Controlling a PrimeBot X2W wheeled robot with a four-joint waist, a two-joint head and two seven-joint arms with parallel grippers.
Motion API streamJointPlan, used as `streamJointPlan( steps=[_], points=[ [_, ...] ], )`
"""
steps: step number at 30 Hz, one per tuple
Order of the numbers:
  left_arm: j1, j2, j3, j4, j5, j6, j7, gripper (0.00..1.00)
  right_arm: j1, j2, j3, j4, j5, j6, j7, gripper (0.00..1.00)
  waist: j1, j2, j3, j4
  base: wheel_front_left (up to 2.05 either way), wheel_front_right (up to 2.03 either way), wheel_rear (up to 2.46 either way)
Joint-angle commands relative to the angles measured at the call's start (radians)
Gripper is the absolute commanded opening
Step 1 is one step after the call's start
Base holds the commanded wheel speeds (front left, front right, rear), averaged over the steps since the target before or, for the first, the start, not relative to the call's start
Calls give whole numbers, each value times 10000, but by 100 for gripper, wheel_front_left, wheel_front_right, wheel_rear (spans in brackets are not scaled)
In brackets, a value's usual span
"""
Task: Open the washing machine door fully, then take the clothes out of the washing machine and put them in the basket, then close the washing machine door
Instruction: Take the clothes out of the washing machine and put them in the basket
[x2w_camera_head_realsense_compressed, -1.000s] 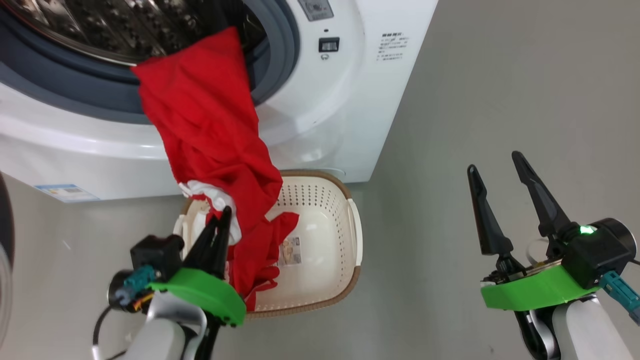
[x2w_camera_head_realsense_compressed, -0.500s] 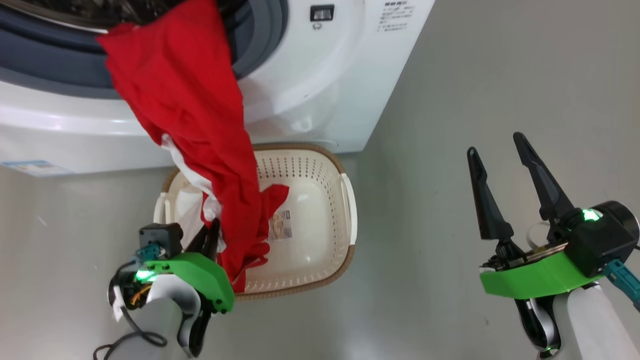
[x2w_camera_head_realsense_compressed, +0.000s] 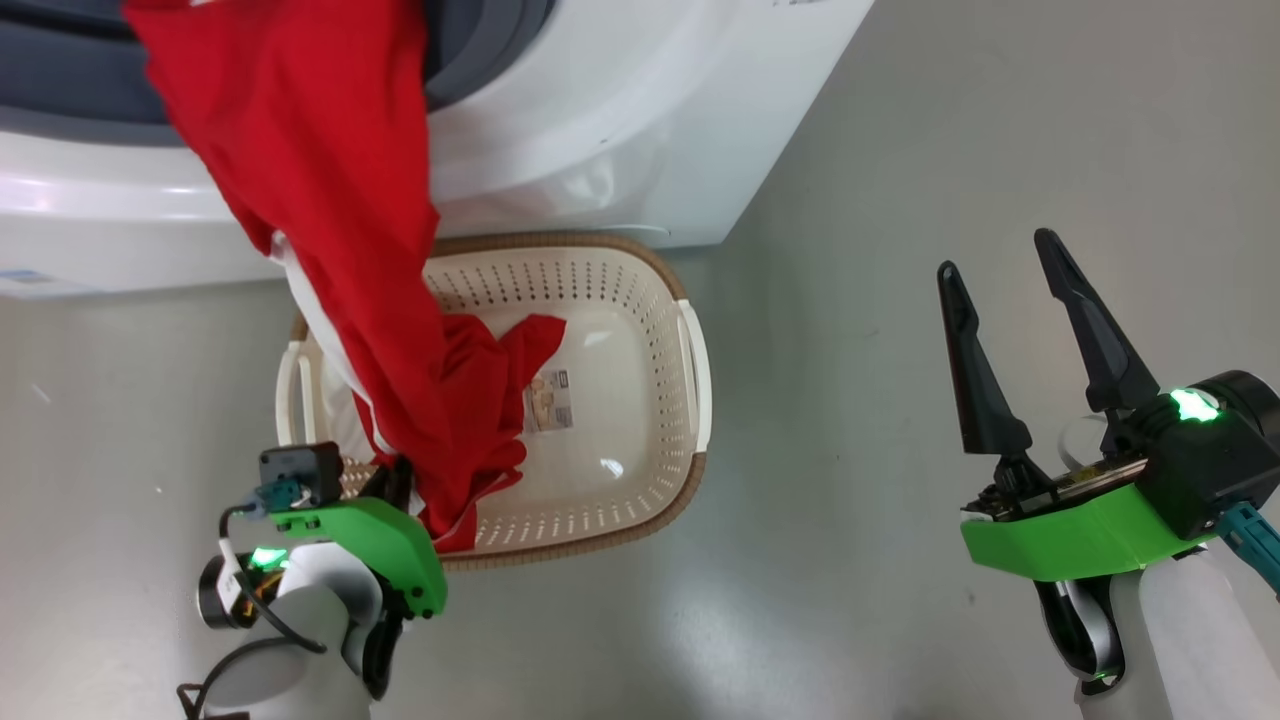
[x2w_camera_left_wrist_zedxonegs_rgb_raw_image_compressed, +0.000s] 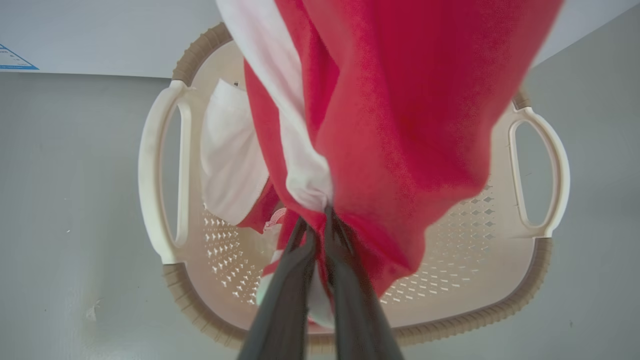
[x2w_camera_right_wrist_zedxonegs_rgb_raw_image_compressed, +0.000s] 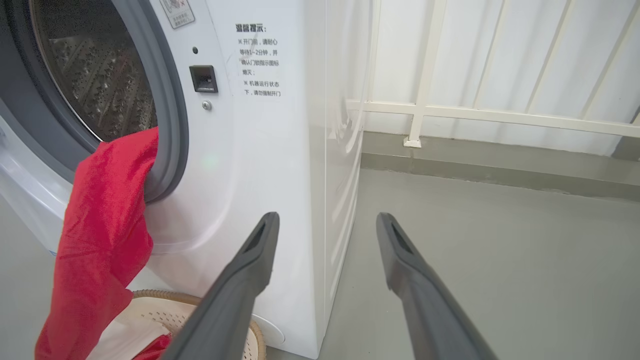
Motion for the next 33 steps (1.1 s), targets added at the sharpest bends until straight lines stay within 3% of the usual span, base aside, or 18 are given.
streamJointPlan(
  steps=[1, 18, 29, 30, 31, 33],
  points=[
    [-1, 203, 199, 91, -76, -89, -121, 0, -116, -16, 195, -300, -114, 46, -63, 100, 0, -1, 203, 4, 0, 0, 0],
    [-194, 200, 218, 749, -408, -44, 227, 0, -367, -16, 226, -420, -176, 46, -63, 100, 0, -1, 872, -25, 0, 0, 0],
    [-534, 301, 203, 772, -400, 212, -196, 0, -411, -16, 209, -334, -198, 46, -63, 100, 0, -1, 886, 2, 0, 0, 0],
    [-558, 307, 210, 764, -394, 254, -225, 76, -405, -16, 212, -320, -187, 46, -63, 100, 0, -1, 850, 6, 0, 0, 0],
    [-573, 314, 200, 756, -371, 294, -247, 100, -399, -16, 217, -304, -176, 46, -63, 100, 0, -1, 812, 8, 0, 0, 0],
    [-589, 314, 187, 756, -349, 328, -271, 100, -388, -16, 229, -275, -155, 46, -63, 100, 0, -1, 735, 15, 0, 0, 0]
  ],
)
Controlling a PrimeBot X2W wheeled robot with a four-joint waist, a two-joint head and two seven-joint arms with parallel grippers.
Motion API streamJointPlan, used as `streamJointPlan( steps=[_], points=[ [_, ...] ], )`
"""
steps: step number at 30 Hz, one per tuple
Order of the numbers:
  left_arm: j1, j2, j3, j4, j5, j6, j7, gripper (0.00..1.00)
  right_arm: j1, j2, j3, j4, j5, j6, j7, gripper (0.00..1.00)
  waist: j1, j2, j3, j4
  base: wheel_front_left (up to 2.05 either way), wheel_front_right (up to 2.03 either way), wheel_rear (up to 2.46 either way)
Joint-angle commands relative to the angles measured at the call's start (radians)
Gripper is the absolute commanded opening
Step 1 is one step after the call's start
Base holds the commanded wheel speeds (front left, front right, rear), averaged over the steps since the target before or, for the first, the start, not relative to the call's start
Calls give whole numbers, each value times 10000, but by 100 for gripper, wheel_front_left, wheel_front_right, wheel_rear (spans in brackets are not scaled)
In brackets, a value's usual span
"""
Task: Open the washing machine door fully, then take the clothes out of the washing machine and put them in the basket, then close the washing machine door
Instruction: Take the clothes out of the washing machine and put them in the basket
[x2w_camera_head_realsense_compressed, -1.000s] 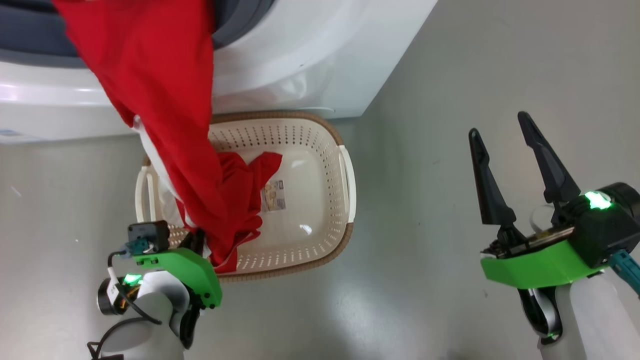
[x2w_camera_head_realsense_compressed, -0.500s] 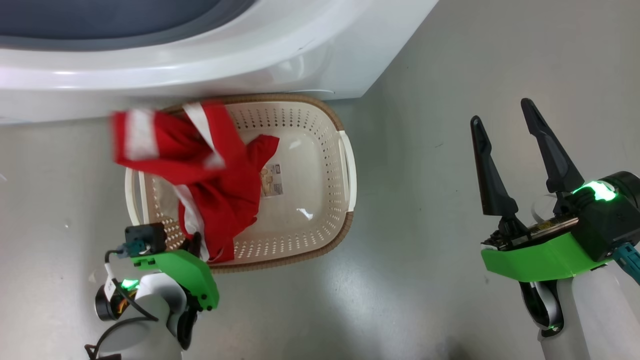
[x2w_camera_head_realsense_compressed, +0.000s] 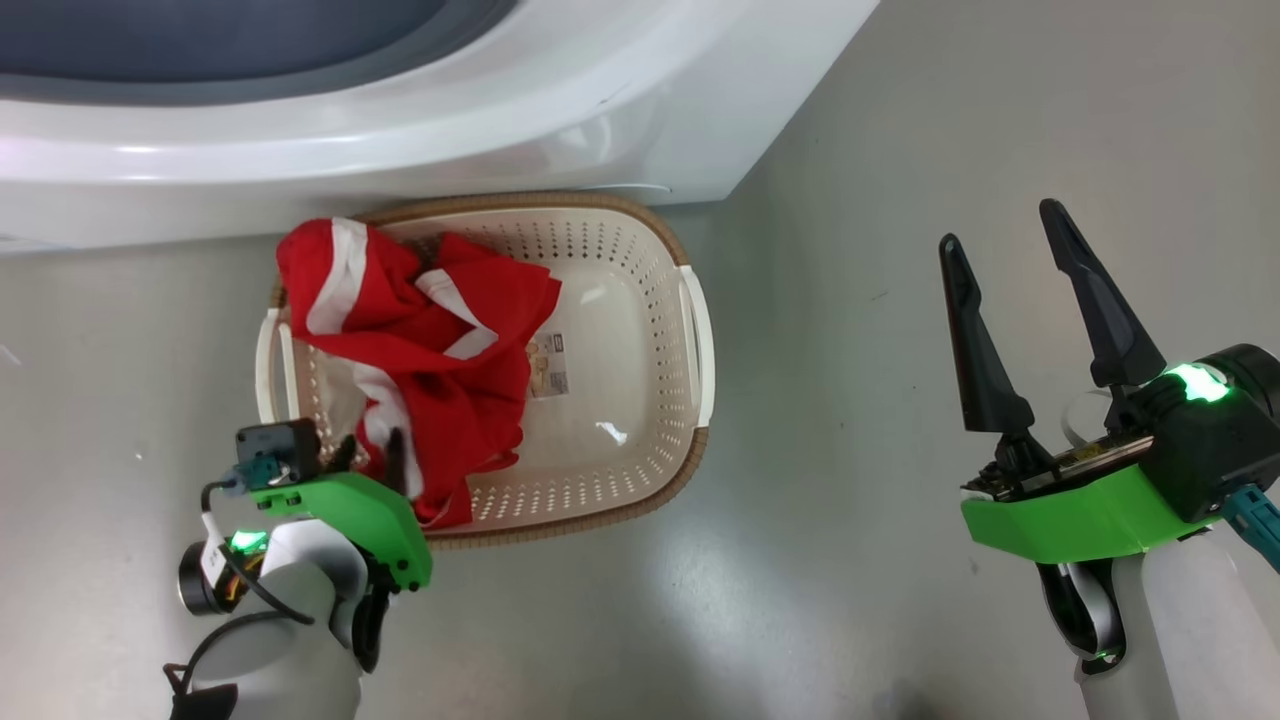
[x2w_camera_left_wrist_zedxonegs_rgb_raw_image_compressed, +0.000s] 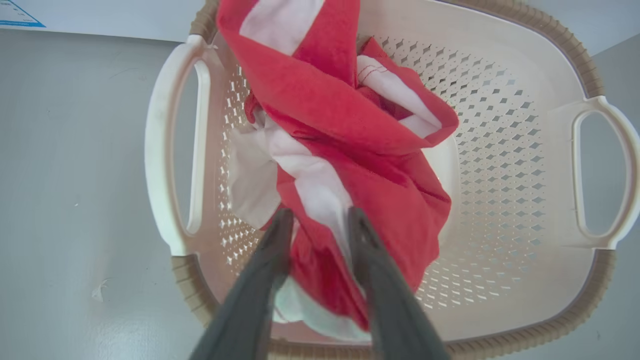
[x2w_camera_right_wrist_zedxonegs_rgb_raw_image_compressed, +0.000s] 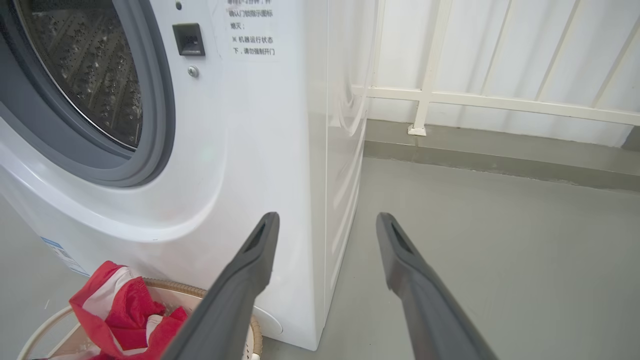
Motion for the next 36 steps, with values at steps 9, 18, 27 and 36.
streamJointPlan(
  steps=[9, 18, 27, 36],
  points=[
    [254, 315, 266, -1063, 198, 124, -161, 100, 129, -10, 211, -57, 55, 46, -63, 100, 0, 0, -600, 182, 0, 0, 0],
    [1060, 305, 778, -3296, 723, 267, -163, 100, 273, -10, 55, 134, 109, 46, -63, 100, 0, 0, -1354, 469, 0, 0, 0],
    [1969, 257, 1517, -5729, 1118, 82, -163, 100, 251, -10, -166, 313, -157, 46, -63, 100, 0, 0, -2037, 679, 0, 0, 0],
    [3227, 167, 1946, -8091, 1490, -141, -164, 100, 463, -10, -266, 539, -100, 46, -63, 100, 0, 0, -2870, 807, 0, 0, 0]
  ],
)
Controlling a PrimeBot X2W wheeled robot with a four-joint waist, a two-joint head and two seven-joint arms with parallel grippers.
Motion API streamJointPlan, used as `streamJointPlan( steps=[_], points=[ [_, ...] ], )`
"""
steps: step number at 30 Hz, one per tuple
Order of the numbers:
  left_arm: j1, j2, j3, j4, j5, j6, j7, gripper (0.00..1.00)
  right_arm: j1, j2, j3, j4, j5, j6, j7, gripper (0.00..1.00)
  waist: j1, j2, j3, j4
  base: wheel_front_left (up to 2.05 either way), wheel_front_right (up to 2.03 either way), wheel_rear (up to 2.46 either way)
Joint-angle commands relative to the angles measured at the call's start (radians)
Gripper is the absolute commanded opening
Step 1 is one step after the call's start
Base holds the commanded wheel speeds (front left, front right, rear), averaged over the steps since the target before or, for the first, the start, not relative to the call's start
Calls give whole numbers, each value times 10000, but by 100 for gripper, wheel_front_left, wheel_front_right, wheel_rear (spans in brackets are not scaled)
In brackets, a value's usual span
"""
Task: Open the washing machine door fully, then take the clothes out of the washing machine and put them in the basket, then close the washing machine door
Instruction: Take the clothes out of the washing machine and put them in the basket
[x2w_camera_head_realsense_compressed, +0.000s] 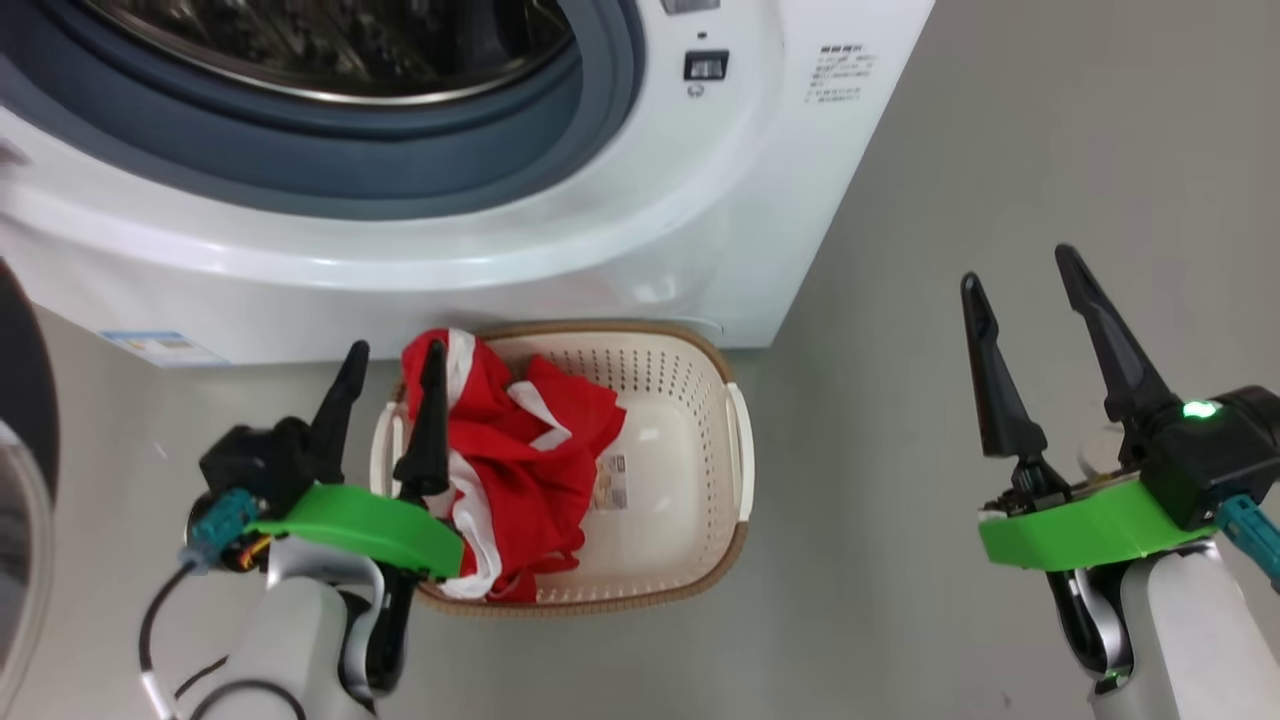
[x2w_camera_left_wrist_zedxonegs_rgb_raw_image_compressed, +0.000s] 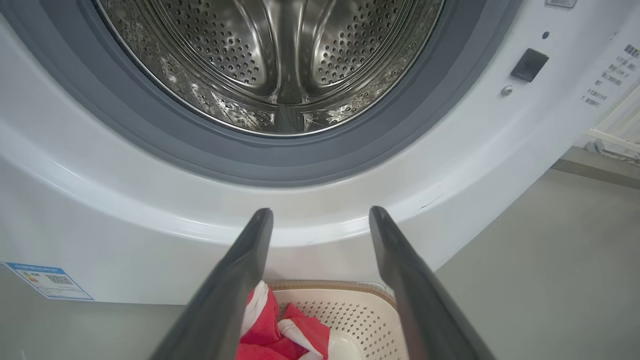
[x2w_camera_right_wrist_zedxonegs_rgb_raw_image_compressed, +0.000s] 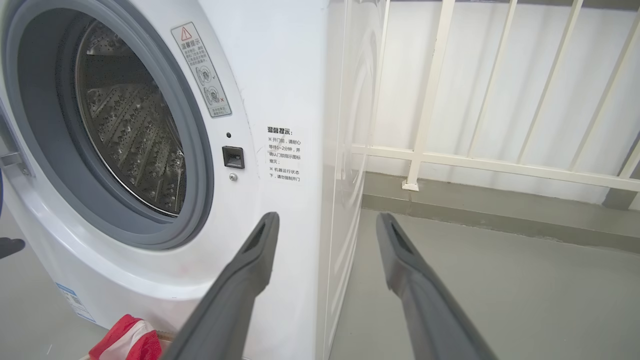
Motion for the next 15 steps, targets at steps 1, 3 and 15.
streamJointPlan(
  steps=[1, 3, 15],
  points=[
    [187, 177, 312, -444, 182, 17, -87, 100, 147, -4, 174, -178, 62, 46, -63, 100, 0, 0, -339, 78, 0, 0, 0],
    [396, 173, 332, -845, 396, 106, -87, 100, 205, -4, 131, -114, 86, 46, -63, 100, 0, 0, -513, 88, 0, 0, 0],
    [1633, 164, 590, -2820, 1230, 495, -87, 100, 445, -4, -426, 267, -167, 46, -63, 100, 0, 0, -1412, 105, 0, 0, 0]
  ],
)
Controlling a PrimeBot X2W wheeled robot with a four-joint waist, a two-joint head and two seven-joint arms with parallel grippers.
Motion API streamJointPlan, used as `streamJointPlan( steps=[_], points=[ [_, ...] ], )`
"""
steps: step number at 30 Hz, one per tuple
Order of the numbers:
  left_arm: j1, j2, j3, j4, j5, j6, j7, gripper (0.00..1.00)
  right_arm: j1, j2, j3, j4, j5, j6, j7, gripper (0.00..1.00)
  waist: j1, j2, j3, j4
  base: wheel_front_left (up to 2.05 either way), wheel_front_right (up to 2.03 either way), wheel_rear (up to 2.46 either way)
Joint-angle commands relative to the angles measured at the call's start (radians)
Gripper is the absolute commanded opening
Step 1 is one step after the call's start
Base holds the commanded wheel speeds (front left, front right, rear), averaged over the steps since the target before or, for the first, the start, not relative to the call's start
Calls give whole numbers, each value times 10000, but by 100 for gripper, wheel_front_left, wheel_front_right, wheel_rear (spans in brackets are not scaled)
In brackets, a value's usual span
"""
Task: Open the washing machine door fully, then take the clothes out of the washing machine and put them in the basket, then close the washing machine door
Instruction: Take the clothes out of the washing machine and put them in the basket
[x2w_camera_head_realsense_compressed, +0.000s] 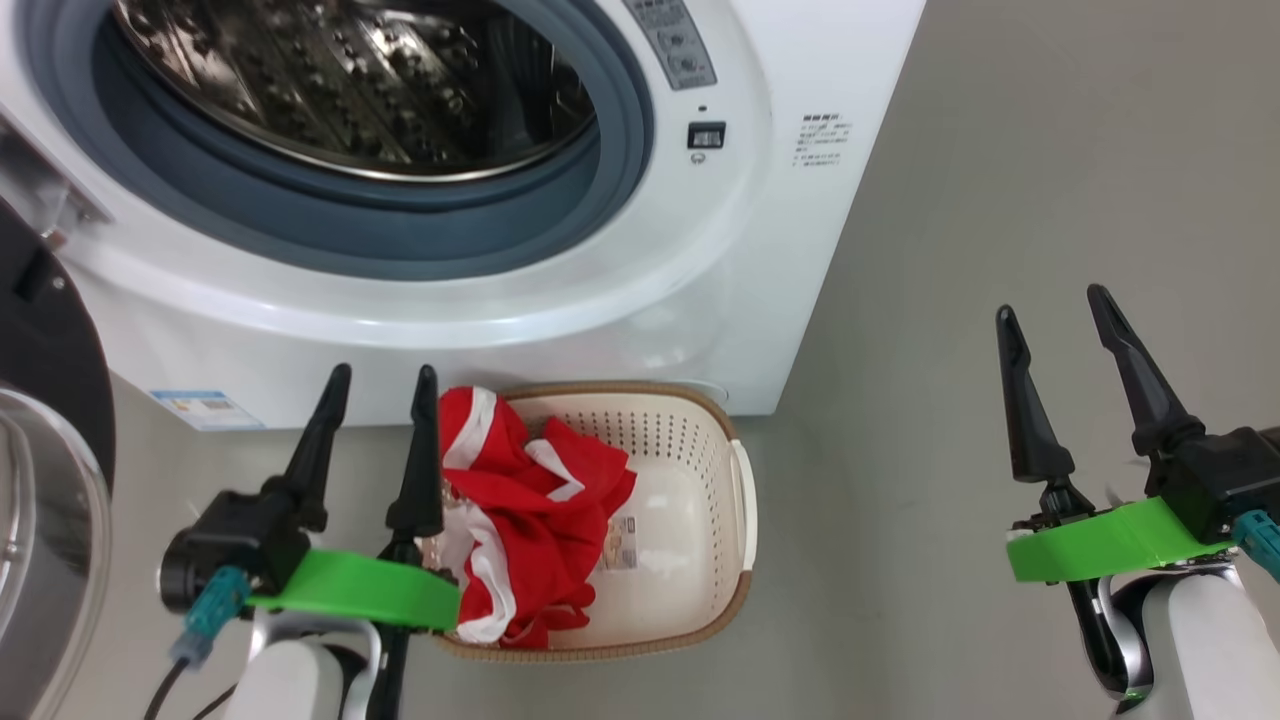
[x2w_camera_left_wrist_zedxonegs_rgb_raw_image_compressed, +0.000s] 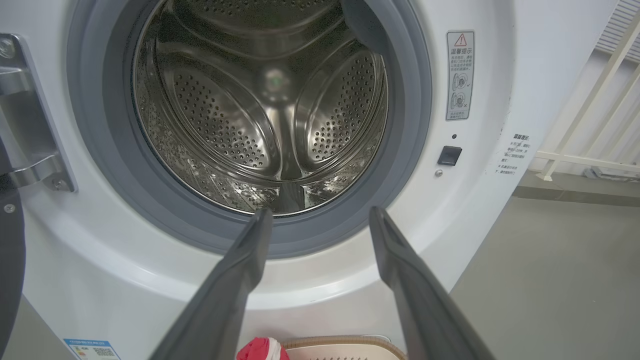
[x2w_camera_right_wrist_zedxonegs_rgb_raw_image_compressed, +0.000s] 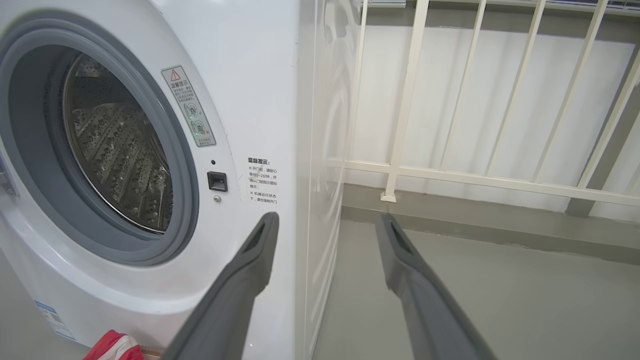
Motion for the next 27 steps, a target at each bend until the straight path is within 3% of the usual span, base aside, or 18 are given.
streamJointPlan(
  steps=[1, 11, 27],
  points=[
    [151, 168, 385, -427, 142, 74, -80, 100, 55, -12, 140, -180, -166, 46, -63, 100, -1, 0, -230, -5, 0, 0, 0],
    [1109, 306, 792, -1524, 332, 244, -80, 100, 349, -12, -57, 7, -165, 46, -63, 100, -1, 0, -794, -50, 0, 0, 0],
    [2527, 488, 1043, -1832, 126, 589, 204, 100, 1264, -12, 209, -120, -54, 46, -63, 100, -1, 0, -1794, -255, 0, 0, 0]
  ],
)
